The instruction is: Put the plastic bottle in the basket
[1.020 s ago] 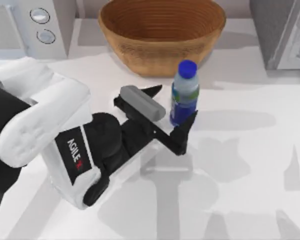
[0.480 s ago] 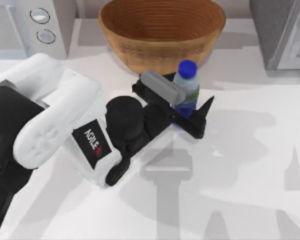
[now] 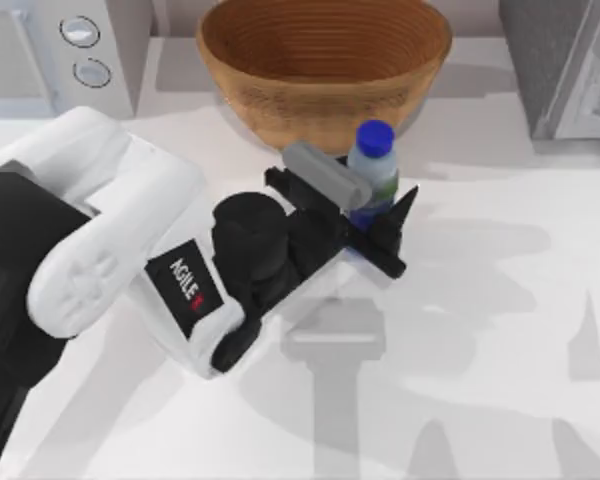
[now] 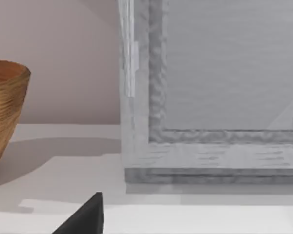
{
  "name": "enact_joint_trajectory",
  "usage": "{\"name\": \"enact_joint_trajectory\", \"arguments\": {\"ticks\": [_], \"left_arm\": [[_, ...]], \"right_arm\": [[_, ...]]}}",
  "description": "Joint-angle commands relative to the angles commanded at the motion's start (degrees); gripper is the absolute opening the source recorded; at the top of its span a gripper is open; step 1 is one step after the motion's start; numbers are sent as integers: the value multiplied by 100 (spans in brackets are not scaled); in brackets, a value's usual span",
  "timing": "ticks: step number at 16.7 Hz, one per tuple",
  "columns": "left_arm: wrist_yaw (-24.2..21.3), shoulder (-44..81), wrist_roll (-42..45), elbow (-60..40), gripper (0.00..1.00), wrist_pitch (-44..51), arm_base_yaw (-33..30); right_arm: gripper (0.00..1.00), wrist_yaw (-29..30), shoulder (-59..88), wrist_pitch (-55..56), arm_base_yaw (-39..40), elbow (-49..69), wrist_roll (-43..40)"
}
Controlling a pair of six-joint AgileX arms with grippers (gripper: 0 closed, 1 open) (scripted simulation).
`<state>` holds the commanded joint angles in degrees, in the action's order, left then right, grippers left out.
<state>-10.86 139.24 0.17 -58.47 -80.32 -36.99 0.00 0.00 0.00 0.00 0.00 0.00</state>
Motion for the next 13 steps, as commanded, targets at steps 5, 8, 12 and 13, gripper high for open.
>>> {"name": "enact_joint_trajectory", "arguments": {"ticks": [5,8,12,13], "left_arm": [[0,0,0,0,17,0,0],[0,0,0,0,0,0,0],[0,0,0,0,0,0,0],[0,0,0,0,0,0,0]], "right_arm": [[100,0,0,0,0,0,0],[100,0,0,0,0,0,0],[100,0,0,0,0,0,0],[100,0,0,0,0,0,0]]}}
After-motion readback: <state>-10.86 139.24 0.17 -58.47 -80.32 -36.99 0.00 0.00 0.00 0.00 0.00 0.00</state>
